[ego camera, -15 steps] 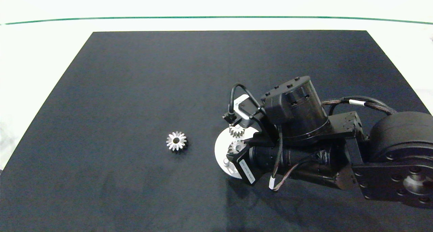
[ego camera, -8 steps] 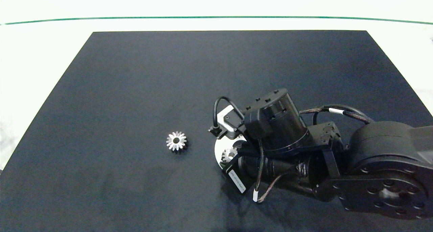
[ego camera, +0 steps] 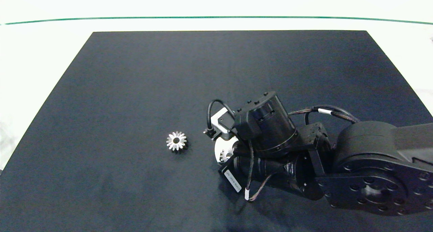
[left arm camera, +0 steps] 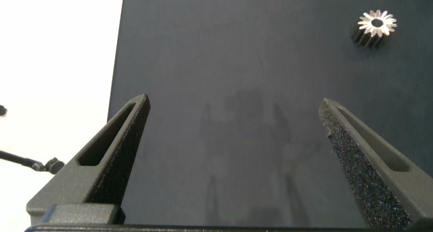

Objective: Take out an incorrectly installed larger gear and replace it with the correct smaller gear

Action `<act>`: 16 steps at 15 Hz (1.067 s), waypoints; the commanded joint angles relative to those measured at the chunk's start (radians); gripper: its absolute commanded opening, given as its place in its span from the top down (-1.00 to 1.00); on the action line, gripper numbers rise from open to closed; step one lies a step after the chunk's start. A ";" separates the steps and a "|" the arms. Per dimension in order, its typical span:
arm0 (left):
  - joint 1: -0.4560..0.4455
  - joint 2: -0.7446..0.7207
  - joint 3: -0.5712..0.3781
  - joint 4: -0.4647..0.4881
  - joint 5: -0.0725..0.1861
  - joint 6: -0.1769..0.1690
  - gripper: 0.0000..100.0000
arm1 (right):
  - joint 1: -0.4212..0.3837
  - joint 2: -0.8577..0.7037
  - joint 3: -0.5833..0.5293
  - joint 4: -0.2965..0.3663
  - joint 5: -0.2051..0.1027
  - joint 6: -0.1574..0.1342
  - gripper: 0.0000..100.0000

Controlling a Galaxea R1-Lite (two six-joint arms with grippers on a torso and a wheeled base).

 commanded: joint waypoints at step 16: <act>0.000 -0.044 0.009 0.044 0.002 0.001 -1.00 | 0.017 0.050 -0.021 0.002 -0.053 -0.002 0.92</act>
